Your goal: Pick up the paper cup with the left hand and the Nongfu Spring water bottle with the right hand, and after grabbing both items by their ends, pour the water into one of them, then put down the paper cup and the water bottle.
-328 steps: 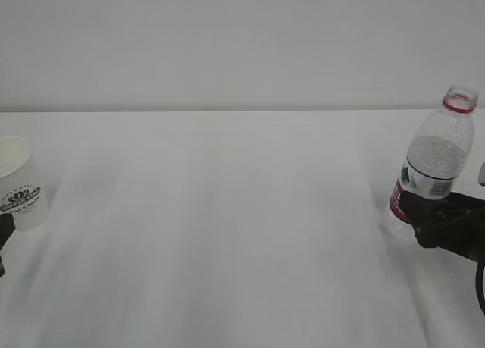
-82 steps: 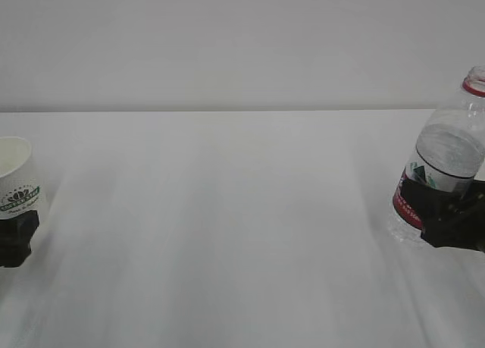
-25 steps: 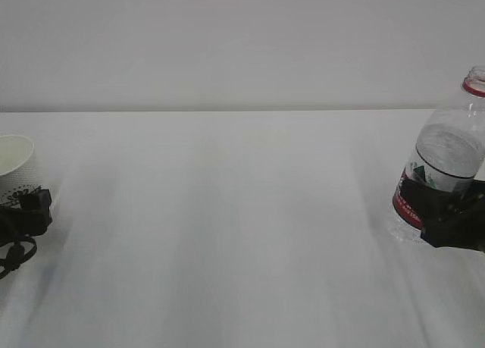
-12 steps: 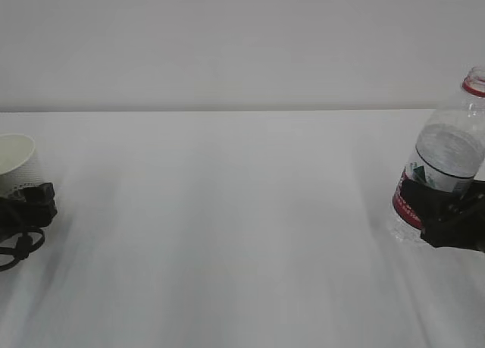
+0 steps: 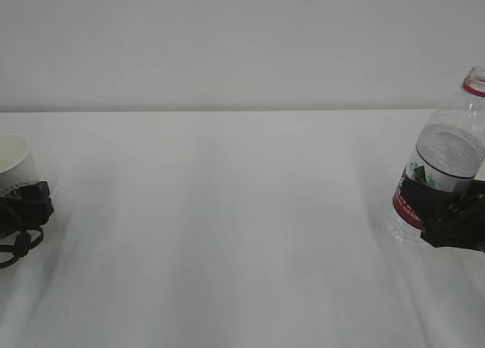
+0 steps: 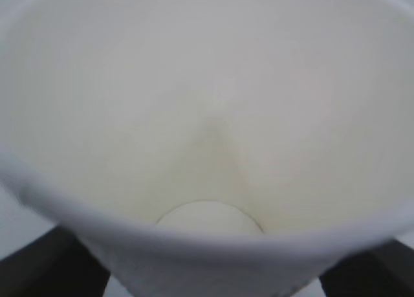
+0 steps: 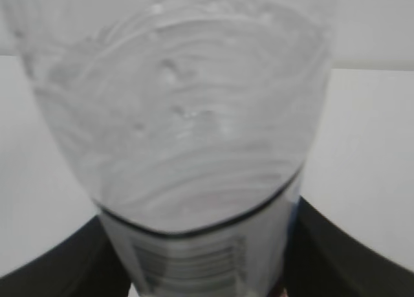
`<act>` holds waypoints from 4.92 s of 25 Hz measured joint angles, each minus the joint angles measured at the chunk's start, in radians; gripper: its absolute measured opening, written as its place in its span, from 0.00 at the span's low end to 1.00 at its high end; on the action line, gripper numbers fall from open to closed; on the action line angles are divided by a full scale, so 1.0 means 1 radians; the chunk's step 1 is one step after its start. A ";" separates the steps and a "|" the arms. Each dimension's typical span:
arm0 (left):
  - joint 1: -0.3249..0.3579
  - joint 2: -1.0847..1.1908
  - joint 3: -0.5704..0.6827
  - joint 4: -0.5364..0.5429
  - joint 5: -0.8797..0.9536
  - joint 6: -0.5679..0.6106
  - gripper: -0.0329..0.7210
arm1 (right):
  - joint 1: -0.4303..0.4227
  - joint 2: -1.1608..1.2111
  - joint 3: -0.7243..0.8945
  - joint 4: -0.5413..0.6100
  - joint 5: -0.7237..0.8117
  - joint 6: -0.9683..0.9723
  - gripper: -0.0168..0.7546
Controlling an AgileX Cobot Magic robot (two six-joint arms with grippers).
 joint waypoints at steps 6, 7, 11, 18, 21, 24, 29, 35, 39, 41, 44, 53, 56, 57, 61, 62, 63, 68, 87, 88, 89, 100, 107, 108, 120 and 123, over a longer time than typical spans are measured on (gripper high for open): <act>0.000 0.000 0.000 -0.001 0.000 0.000 0.86 | 0.000 0.000 0.000 0.000 0.000 0.000 0.62; 0.000 0.000 0.000 -0.001 0.000 0.000 0.84 | 0.000 0.000 0.000 0.000 0.000 0.000 0.62; 0.000 0.000 0.000 0.003 0.000 0.000 0.82 | 0.000 0.000 0.000 0.000 0.000 0.000 0.62; 0.000 0.000 0.000 0.058 0.000 0.000 0.81 | 0.000 0.000 0.000 0.000 0.000 0.000 0.62; 0.000 0.000 0.000 0.106 0.000 0.000 0.81 | 0.000 0.000 0.000 0.000 0.000 0.000 0.62; 0.000 -0.010 0.000 0.173 0.000 0.000 0.81 | 0.000 0.000 0.000 0.000 0.000 0.000 0.62; 0.000 -0.030 0.000 0.322 0.000 0.000 0.81 | 0.000 0.000 0.000 0.000 0.000 0.000 0.62; 0.000 -0.032 0.000 0.489 0.000 -0.022 0.81 | 0.000 0.000 0.000 0.000 0.000 0.000 0.62; 0.000 -0.032 0.000 0.556 0.000 -0.057 0.81 | 0.000 0.000 0.000 0.000 0.000 0.000 0.62; 0.000 -0.032 0.000 0.604 0.000 -0.064 0.80 | 0.000 0.000 0.000 0.000 0.000 0.000 0.62; 0.000 -0.032 0.000 0.700 0.000 -0.068 0.79 | 0.000 0.000 0.000 0.000 0.000 0.000 0.62; 0.000 -0.032 0.000 0.826 0.000 -0.120 0.79 | 0.000 0.000 0.000 0.000 0.000 0.000 0.62; -0.005 -0.032 0.000 0.887 0.000 -0.136 0.79 | 0.000 0.000 0.000 0.000 0.000 0.000 0.62; -0.010 -0.032 0.000 0.896 0.000 -0.140 0.78 | 0.000 0.000 0.000 0.000 0.000 0.000 0.62; -0.061 -0.032 -0.005 0.926 0.000 -0.142 0.77 | 0.000 0.000 0.000 0.000 0.000 0.000 0.62; -0.080 -0.032 -0.009 0.934 0.000 -0.147 0.77 | 0.000 0.000 0.000 0.000 0.000 0.000 0.62; -0.100 -0.032 -0.015 0.940 0.000 -0.149 0.77 | 0.000 0.000 0.000 0.000 0.000 0.000 0.62; -0.194 -0.032 -0.060 0.947 0.000 -0.173 0.77 | 0.000 0.000 0.000 0.000 0.000 0.000 0.62; -0.446 -0.032 -0.259 1.026 0.067 -0.291 0.77 | 0.000 0.000 0.000 0.000 0.000 0.000 0.62; -0.457 -0.032 -0.275 1.039 0.094 -0.301 0.77 | 0.000 0.000 0.000 0.000 0.000 0.000 0.62; -0.471 -0.032 -0.288 1.055 0.114 -0.310 0.77 | 0.000 0.000 0.000 0.000 0.000 0.000 0.62; -0.544 -0.032 -0.315 1.094 0.211 -0.358 0.77 | 0.000 0.000 0.000 0.000 0.000 0.000 0.62; -0.547 -0.032 -0.315 1.096 0.237 -0.399 0.77 | 0.000 0.000 0.000 0.000 0.000 0.008 0.62; -0.547 -0.032 -0.315 1.096 0.237 -0.399 0.77 | 0.000 0.000 0.002 0.000 0.000 0.015 0.62; -0.547 -0.032 -0.315 1.104 0.254 -0.403 0.77 | 0.000 -0.138 0.042 0.046 0.030 0.025 0.62; -0.547 -0.032 -0.315 1.104 0.258 -0.403 0.77 | 0.000 -0.196 0.044 0.044 0.072 0.025 0.62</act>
